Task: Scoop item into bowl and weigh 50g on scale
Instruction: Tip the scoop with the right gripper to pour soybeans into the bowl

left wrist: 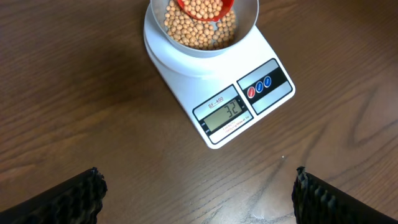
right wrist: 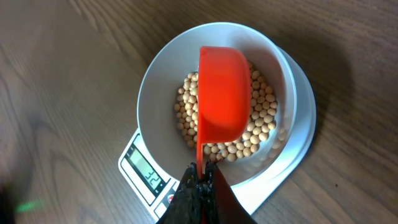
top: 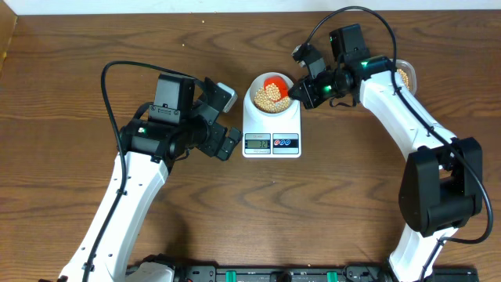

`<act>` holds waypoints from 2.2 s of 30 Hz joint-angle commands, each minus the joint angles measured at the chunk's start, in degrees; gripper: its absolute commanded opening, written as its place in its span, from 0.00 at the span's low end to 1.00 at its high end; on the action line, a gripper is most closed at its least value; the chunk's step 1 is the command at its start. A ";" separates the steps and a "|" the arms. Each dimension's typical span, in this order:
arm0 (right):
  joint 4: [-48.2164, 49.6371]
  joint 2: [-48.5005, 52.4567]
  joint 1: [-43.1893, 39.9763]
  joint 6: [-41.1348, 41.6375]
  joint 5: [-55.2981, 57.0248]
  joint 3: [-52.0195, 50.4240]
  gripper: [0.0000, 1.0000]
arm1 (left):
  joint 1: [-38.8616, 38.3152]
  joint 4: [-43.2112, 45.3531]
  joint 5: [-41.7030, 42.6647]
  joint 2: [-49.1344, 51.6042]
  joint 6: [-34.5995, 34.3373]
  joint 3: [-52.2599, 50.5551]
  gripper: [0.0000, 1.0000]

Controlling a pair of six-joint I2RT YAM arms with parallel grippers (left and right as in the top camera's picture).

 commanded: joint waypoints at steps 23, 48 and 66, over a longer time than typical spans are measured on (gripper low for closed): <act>0.74 -3.43 0.72 -8.41 -0.63 0.87 0.01 | 0.15 -0.15 0.70 0.42 0.94 0.74 0.98; 1.01 -3.43 1.73 -14.62 -0.57 0.87 0.01 | 0.15 -0.15 0.70 0.42 0.94 0.74 0.98; 1.03 -3.43 1.36 -14.03 -0.48 0.87 0.01 | 0.15 -0.15 0.70 0.42 0.96 0.74 0.98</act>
